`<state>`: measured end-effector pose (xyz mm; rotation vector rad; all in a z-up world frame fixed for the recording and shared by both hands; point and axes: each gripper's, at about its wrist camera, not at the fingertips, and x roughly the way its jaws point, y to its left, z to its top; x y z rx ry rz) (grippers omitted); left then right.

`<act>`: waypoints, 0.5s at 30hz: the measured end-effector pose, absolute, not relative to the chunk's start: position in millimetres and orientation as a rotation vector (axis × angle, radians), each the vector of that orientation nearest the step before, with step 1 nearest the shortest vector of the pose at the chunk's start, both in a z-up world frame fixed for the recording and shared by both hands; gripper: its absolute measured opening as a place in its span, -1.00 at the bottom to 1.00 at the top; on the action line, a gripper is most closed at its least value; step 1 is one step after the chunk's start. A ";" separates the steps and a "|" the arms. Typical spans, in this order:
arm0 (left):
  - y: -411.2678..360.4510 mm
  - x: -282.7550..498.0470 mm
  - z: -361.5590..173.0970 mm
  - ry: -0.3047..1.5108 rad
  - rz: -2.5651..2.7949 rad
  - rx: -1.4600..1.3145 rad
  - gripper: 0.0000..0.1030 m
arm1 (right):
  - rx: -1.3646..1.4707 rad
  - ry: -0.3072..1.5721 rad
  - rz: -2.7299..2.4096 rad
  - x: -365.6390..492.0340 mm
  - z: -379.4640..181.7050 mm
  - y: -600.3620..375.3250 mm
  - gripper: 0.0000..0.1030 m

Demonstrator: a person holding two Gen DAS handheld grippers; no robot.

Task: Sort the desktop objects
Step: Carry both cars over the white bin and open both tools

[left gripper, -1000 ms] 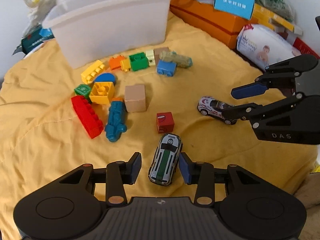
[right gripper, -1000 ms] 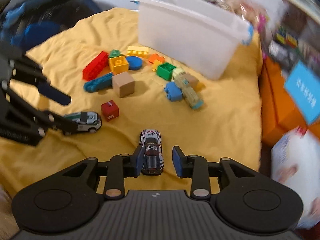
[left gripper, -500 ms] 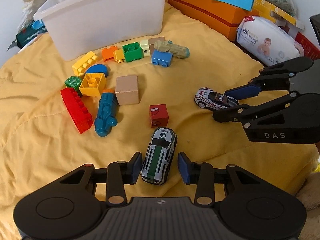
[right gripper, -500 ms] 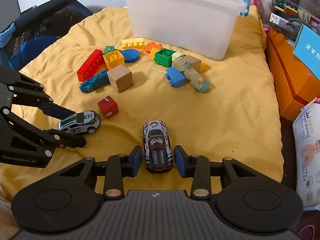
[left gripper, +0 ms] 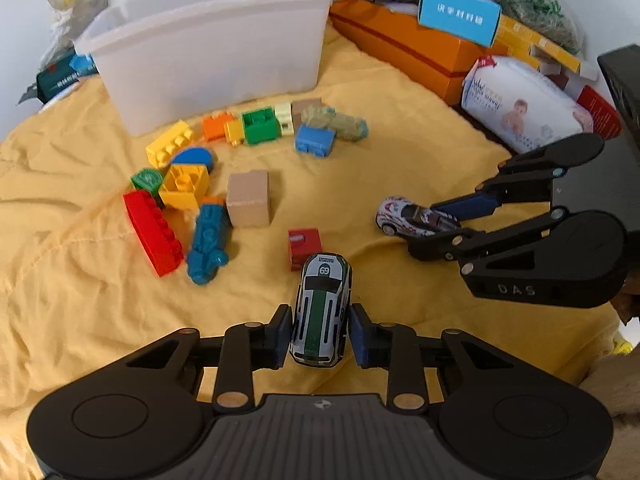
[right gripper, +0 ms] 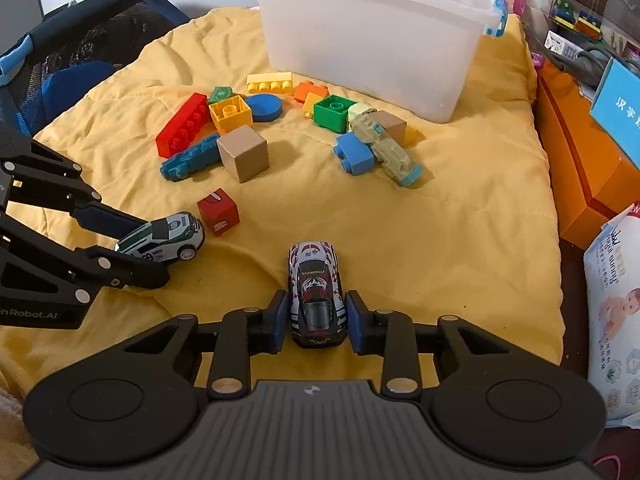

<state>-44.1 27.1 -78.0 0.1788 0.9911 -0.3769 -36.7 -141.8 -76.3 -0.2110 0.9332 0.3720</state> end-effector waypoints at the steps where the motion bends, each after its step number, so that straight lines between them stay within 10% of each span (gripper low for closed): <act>1: 27.8 -44.7 -73.9 0.982 -0.372 0.175 -0.34 | -0.213 0.926 0.368 -37.8 -73.6 -142.2 -0.35; 15: 44.5 -14.7 -9.9 0.798 -0.273 0.139 -0.34 | -0.176 0.819 0.330 -20.9 -28.9 -150.5 -0.35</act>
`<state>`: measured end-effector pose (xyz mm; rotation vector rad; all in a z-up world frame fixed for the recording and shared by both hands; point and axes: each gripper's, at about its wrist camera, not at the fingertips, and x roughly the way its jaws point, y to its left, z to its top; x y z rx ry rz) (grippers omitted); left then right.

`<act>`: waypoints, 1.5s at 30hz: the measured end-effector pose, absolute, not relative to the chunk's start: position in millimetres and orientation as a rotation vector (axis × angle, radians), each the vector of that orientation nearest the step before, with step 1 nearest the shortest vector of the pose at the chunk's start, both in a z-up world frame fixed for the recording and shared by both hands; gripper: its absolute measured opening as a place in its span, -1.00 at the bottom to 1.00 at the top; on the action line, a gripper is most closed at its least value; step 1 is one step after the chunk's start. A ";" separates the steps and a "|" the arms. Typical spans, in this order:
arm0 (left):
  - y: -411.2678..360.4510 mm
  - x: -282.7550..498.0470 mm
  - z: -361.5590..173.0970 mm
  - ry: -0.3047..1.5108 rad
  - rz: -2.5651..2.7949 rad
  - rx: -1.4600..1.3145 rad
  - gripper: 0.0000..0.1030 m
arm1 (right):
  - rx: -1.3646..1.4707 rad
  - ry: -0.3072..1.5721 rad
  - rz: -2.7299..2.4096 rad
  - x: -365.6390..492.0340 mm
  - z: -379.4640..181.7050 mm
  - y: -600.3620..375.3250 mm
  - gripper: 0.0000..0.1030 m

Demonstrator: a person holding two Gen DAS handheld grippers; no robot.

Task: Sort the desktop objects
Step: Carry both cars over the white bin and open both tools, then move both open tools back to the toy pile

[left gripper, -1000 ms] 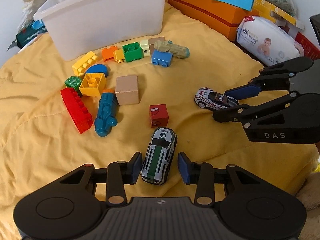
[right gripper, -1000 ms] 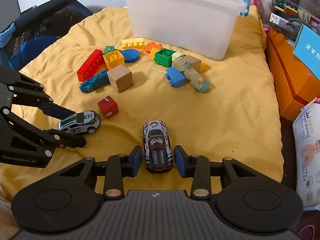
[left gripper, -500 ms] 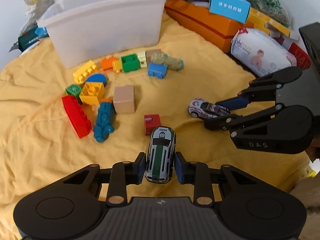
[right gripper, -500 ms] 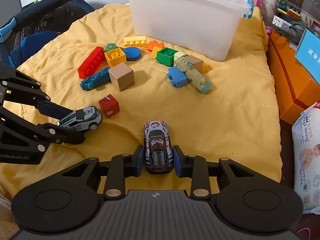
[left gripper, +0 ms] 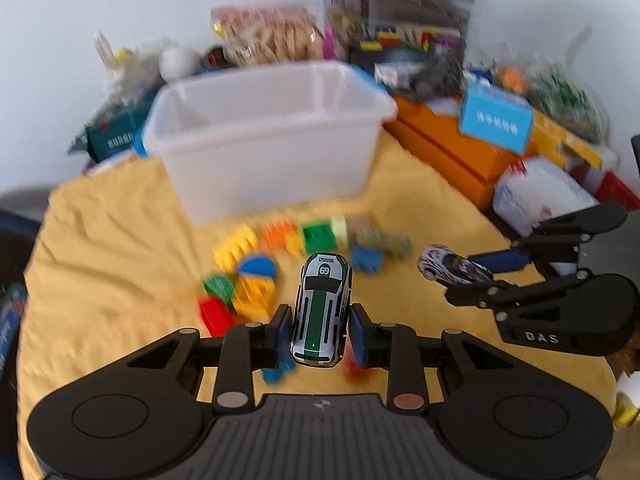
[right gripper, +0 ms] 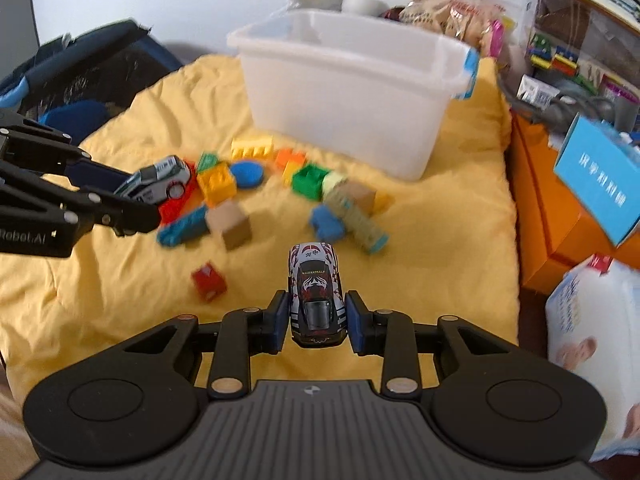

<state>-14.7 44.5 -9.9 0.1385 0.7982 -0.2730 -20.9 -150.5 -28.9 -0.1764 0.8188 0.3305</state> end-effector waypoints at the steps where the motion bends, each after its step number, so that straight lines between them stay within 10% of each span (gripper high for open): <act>1: 46.0 -8.9 -4.2 0.781 -0.265 0.145 -0.34 | -0.176 0.803 0.327 -16.9 -23.4 -151.1 -0.35; 27: 64.0 188.9 20.8 0.713 -0.156 0.033 -0.32 | -0.045 0.664 0.200 162.0 35.8 -153.1 -0.32; 45: 74.8 65.7 17.5 0.591 -0.079 0.121 -0.12 | -0.053 0.634 0.254 90.6 37.9 -159.3 -0.24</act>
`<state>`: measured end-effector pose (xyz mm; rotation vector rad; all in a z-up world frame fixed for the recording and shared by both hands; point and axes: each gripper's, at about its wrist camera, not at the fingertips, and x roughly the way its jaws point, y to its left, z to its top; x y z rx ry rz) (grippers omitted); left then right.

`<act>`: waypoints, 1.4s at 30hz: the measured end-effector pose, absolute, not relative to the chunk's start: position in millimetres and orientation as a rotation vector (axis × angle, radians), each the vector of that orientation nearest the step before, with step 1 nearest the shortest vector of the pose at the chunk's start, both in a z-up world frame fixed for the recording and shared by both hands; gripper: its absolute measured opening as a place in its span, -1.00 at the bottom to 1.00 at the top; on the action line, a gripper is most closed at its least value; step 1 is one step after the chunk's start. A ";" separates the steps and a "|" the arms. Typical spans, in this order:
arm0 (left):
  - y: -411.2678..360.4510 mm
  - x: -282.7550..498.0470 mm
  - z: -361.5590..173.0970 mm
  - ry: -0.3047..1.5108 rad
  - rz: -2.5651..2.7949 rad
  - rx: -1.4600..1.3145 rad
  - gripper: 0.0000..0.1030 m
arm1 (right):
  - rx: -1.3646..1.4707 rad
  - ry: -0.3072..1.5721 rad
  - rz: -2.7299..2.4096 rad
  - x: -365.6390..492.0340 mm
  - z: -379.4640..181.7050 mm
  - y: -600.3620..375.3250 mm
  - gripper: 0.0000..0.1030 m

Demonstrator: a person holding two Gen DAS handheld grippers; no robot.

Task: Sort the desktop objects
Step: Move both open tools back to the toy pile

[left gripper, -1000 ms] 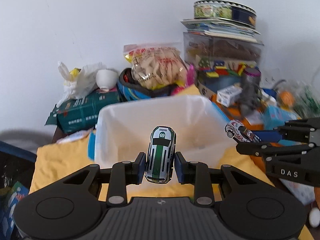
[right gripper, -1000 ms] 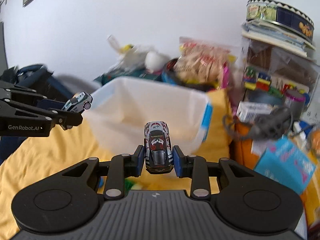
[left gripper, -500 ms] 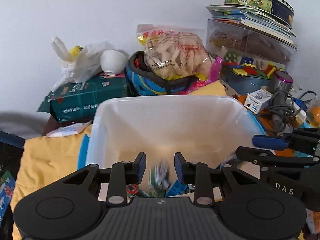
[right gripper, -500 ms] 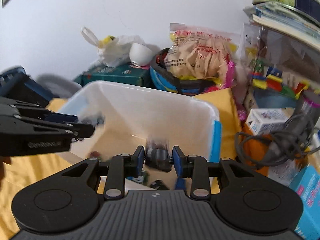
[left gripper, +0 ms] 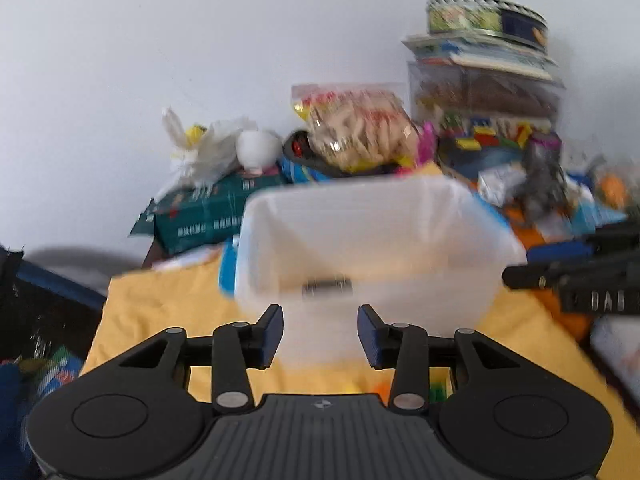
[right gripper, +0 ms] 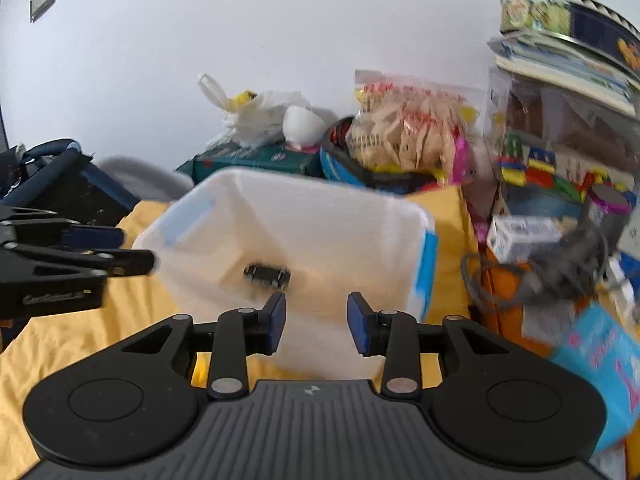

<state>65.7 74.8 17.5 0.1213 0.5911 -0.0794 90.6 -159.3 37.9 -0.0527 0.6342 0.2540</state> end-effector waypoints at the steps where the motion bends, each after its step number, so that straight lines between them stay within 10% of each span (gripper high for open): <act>1: 75.5 51.9 7.8 0.612 -0.078 0.121 -0.12 | -0.043 0.656 0.259 82.1 31.1 -161.3 -0.23; 11: 64.0 -14.5 -68.2 0.866 -0.120 0.086 -0.12 | -0.038 0.924 0.283 17.8 -51.7 -162.1 -0.23; 42: 48.6 -25.6 -81.0 0.918 -0.152 0.095 -0.12 | -0.099 0.936 0.338 -9.9 -71.9 -139.4 -0.17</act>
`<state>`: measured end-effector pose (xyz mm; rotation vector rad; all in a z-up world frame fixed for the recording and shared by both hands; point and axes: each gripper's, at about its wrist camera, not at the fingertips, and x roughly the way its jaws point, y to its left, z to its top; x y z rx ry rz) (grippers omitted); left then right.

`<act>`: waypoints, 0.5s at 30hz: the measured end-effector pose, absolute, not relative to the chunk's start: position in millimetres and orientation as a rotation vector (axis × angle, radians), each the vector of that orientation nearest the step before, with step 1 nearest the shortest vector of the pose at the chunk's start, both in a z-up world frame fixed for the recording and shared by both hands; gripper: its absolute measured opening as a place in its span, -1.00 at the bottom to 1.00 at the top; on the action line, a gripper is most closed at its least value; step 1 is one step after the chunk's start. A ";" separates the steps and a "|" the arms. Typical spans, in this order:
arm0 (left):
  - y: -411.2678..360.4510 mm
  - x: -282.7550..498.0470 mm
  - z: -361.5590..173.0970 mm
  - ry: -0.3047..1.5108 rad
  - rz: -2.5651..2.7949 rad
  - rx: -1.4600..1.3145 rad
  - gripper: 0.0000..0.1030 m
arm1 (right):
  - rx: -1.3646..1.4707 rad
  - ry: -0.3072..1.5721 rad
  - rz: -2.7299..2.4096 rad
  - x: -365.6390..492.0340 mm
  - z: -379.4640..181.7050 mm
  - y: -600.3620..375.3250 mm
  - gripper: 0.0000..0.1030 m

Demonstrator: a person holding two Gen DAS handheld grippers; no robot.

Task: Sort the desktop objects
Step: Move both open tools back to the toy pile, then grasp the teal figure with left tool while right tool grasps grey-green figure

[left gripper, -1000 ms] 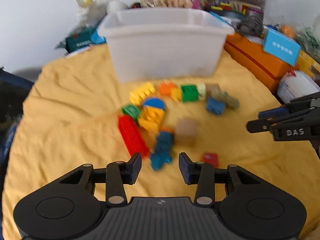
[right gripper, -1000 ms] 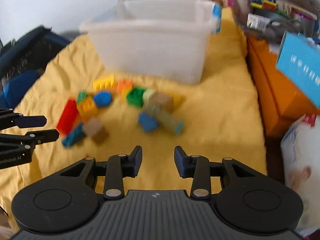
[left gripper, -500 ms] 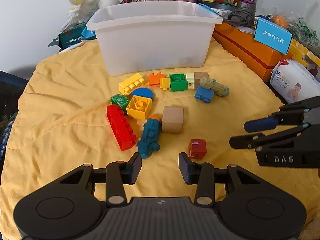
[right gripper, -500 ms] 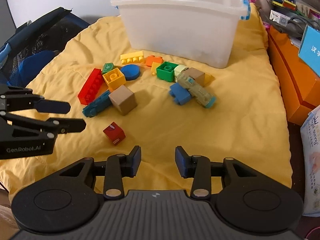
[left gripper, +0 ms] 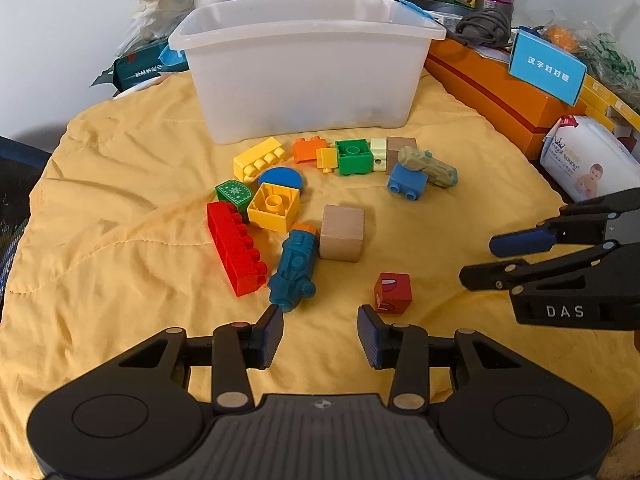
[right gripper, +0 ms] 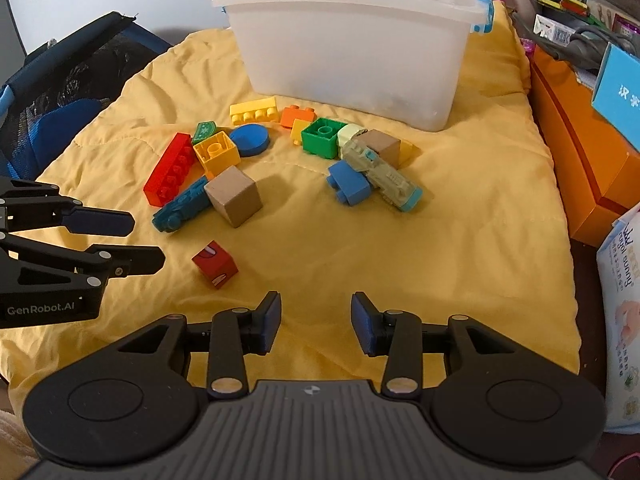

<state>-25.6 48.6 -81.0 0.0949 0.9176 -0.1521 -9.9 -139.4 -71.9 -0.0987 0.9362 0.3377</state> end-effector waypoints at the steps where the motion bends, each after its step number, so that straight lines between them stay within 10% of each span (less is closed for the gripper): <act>1: 48.7 -25.2 -81.1 0.919 -0.154 0.096 -0.12 | -0.111 0.926 0.334 -9.2 -71.3 -139.3 -0.17; 15: 51.6 -21.2 -82.6 0.931 -0.151 0.100 -0.12 | -0.411 0.754 0.318 38.5 -74.9 -140.0 -0.21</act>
